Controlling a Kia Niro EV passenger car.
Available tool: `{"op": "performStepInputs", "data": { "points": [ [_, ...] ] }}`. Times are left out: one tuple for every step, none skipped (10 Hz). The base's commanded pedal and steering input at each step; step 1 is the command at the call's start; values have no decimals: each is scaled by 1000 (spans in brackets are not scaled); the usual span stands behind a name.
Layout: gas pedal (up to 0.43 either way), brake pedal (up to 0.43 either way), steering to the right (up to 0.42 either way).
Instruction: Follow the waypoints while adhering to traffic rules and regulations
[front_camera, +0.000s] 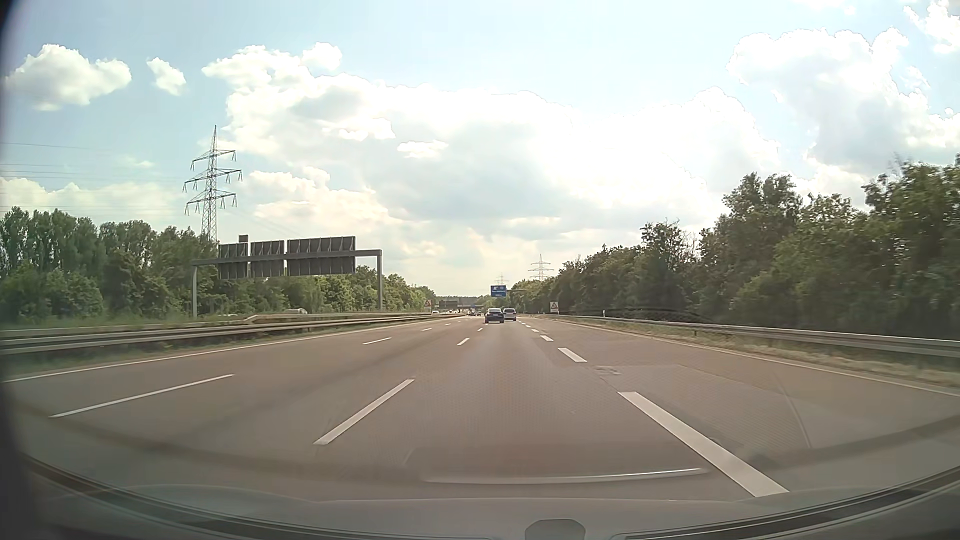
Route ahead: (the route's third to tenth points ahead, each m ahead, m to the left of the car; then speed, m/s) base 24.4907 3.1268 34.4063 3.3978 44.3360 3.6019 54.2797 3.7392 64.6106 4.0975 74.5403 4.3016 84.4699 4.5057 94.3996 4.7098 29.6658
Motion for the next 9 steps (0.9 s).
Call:
{"op": "performStepInputs", "data": {
  "points": [
    [138, 30, -4],
    [138, 30, -4],
    [138, 30, -4],
    [138, 30, -4],
    [138, 30, -4],
    [138, 30, -3],
    [138, 30, -3],
    [138, 30, -2],
    [138, 30, -2]
  ]
}}
